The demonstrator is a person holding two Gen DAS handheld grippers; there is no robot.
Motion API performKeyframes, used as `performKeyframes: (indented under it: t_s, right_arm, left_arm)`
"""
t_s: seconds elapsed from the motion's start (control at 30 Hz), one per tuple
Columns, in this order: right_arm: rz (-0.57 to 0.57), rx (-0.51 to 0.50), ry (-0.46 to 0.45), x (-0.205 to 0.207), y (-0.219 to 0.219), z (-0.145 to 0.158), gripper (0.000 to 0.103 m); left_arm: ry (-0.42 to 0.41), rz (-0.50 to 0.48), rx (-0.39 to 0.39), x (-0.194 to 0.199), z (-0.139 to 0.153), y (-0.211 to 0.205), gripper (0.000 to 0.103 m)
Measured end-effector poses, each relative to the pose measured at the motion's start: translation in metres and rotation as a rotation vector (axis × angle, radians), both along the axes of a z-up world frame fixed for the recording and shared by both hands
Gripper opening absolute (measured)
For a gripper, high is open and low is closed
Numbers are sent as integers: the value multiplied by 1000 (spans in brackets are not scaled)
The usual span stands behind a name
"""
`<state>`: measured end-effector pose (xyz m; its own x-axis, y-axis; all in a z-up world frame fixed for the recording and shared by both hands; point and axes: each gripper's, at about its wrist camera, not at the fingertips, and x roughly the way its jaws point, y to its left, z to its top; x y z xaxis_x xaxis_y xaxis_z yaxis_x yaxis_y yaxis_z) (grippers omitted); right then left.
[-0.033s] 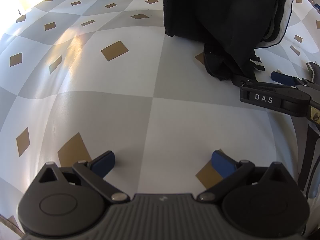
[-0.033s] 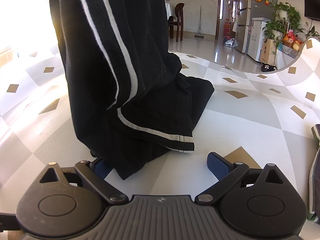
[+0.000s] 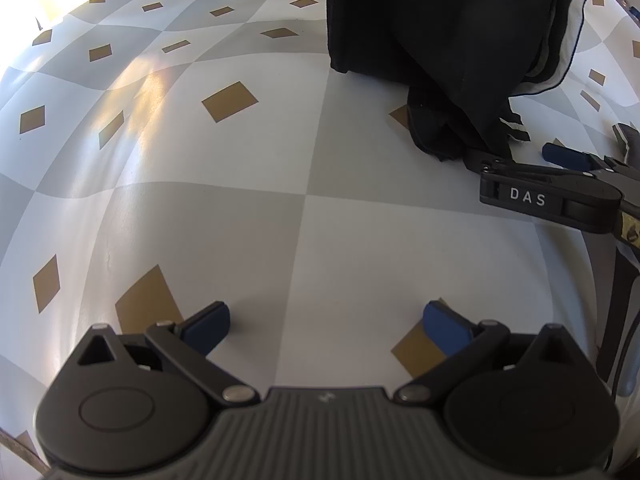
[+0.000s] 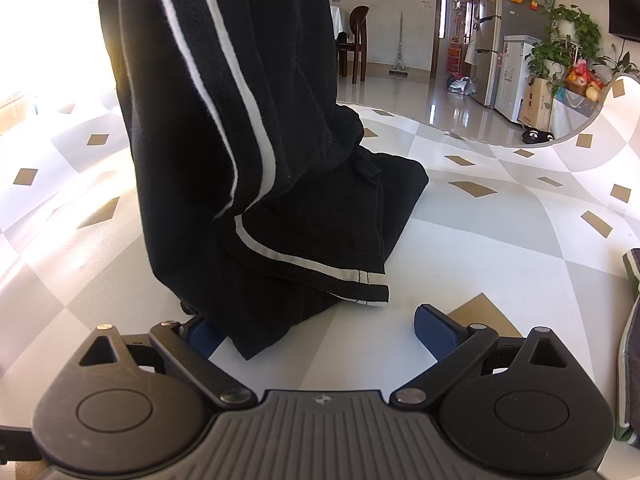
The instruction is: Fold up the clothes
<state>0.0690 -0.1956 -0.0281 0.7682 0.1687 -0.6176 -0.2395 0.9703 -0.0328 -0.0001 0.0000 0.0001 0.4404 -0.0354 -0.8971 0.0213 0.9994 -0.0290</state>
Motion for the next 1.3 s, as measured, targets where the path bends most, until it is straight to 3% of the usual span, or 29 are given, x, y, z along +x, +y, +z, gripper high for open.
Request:
performKeyframes:
  t_s: [1.3]
  right_arm:
    - [1,0,0,-2,0,-1,98]
  left_arm:
    - [3,9,16,-3,1,-4,103]
